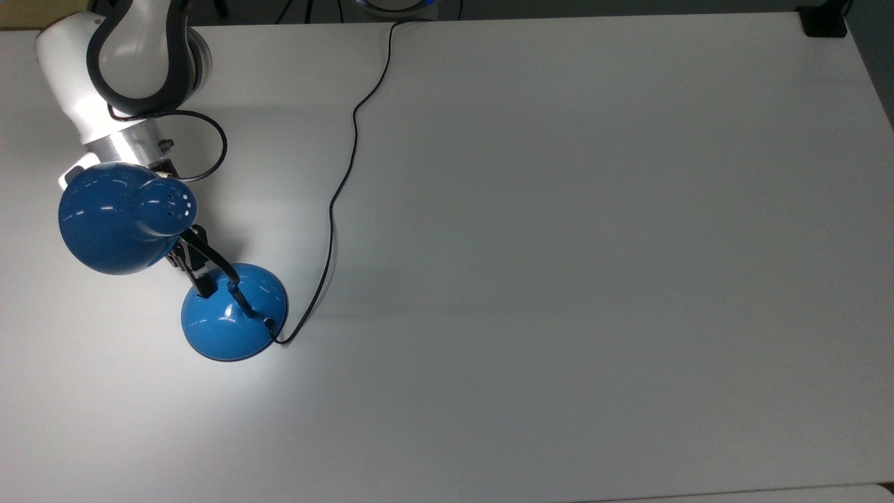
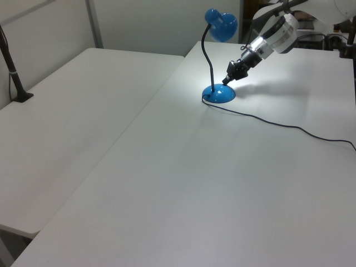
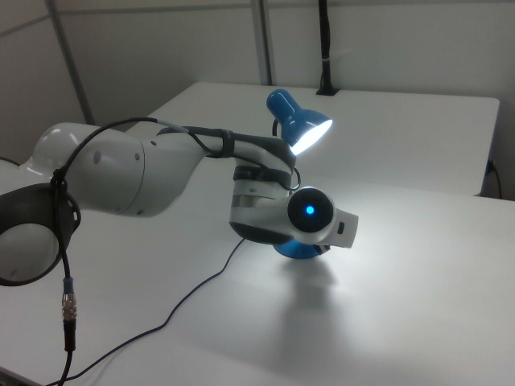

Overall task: Turn off the lamp
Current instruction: 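Press the switch on the lamp base with the gripper fingertips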

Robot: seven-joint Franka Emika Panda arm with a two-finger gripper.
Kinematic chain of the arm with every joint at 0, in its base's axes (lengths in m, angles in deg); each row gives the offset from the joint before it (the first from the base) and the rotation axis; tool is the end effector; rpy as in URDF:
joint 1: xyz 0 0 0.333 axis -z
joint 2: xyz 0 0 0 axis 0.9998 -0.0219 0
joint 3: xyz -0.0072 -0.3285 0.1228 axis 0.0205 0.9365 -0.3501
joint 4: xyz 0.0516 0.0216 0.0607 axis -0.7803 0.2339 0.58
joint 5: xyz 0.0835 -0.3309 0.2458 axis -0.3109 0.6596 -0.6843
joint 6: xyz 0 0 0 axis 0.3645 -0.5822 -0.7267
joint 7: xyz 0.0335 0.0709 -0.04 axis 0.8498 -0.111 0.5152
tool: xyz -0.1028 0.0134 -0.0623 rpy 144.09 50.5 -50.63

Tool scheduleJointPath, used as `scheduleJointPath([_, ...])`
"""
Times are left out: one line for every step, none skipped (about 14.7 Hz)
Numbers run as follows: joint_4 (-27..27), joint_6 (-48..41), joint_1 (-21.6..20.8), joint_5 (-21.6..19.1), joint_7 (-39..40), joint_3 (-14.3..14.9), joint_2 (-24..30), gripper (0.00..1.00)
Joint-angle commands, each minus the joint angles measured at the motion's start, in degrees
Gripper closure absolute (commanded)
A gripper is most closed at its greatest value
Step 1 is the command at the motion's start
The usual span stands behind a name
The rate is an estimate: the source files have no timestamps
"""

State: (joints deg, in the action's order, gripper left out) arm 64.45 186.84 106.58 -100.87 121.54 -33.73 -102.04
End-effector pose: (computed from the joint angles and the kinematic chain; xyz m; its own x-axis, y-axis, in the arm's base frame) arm 0.6961 -0.2690 0.2957 0.7061 -0.6311 0.3213 -0.3215 -0.6899 -0.6486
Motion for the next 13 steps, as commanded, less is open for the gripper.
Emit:
scheduleJointPath([-0.6,1.6,-0.3,-0.7,1.6,-0.1,-1.1,1.00])
scheduleJointPath([-0.6,1.6,-0.3,-0.8,1.5,0.0,-1.1,1.00])
scheduleJointPath([-0.6,1.6,-0.1,-0.8,1.4,0.0,-1.0,1.00])
scheduleJointPath([-0.7,1.6,0.0,-0.9,0.9,-0.1,-0.9,1.00])
scheduleJointPath([-0.7,1.6,0.1,-1.0,0.8,-0.1,-0.7,1.00])
scheduleJointPath([-0.7,1.5,0.3,-1.1,0.7,-0.1,-0.4,1.00])
scheduleJointPath([-0.7,1.5,0.4,-1.2,0.7,-0.1,-0.3,1.00])
scheduleJointPath([-0.7,1.5,0.5,-1.2,0.7,0.0,-0.3,1.00])
scheduleJointPath([-0.8,1.5,0.7,-1.1,0.7,0.0,-0.3,1.00])
scheduleJointPath([-0.8,1.5,0.8,-1.1,0.8,0.0,-0.3,1.00])
scheduleJointPath([-0.8,1.5,0.8,-1.0,0.9,0.0,-0.4,1.00])
scheduleJointPath([-0.8,1.5,0.8,-1.1,1.0,0.0,-0.4,1.00])
scheduleJointPath([-0.8,1.5,0.8,-1.1,1.0,0.0,-0.5,1.00])
